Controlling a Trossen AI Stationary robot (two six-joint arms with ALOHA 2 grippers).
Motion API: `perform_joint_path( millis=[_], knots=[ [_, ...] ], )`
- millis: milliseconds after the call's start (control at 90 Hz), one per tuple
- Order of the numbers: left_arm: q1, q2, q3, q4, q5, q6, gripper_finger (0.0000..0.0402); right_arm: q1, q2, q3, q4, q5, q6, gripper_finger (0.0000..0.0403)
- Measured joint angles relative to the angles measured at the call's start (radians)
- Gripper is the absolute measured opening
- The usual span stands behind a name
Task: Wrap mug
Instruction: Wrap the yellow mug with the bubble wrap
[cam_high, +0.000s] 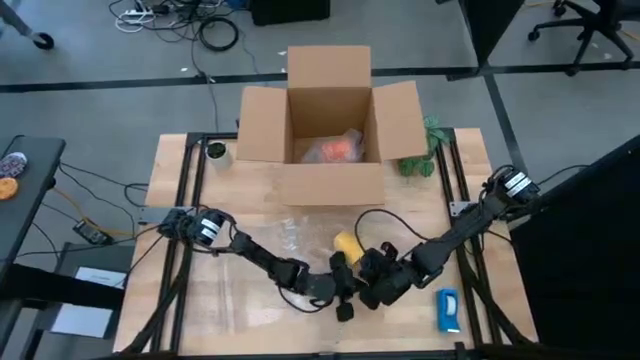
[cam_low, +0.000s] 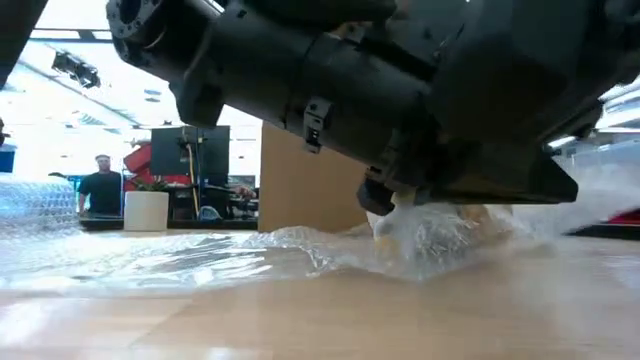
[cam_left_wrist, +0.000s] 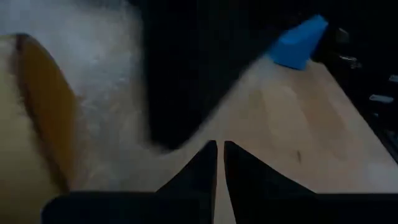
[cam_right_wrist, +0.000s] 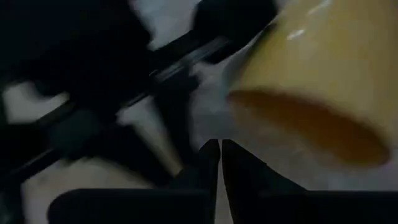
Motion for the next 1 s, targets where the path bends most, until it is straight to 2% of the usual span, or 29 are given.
perform_joint_path(
  millis=[211, 389, 544, 678, 800, 878, 1000],
  knots=[
    [0.013, 0.0, 0.0, 0.015, 0.001, -0.021, 0.0014, 0.161, -0.089, 0.002, 0.008, -0.094, 0.102, 0.0],
    [0.02, -0.002, 0.0, 0.123, 0.006, -0.033, 0.0014, 0.288, -0.045, 0.002, -0.16, -0.061, 0.325, 0.0],
    [0.019, -0.032, 0.0, 0.118, 0.014, -0.013, 0.0014, 0.337, 0.082, 0.001, -0.287, 0.095, 0.483, 0.0],
    [0.019, -0.058, 0.001, 0.089, 0.008, 0.017, 0.0014, 0.299, 0.203, 0.001, -0.319, 0.258, 0.514, 0.0],
    [0.019, -0.083, 0.001, 0.062, 0.018, 0.018, 0.0014, 0.234, 0.273, 0.001, -0.301, 0.403, 0.496, 0.0],
    [0.015, -0.13, 0.0, 0.007, 0.03, 0.019, 0.0014, 0.195, 0.284, 0.001, -0.262, 0.459, 0.446, 0.0],
    [0.011, -0.255, 0.001, -0.247, 0.014, 0.036, 0.0014, 0.153, 0.275, 0.001, -0.164, 0.537, 0.32, 0.0]
  ],
)
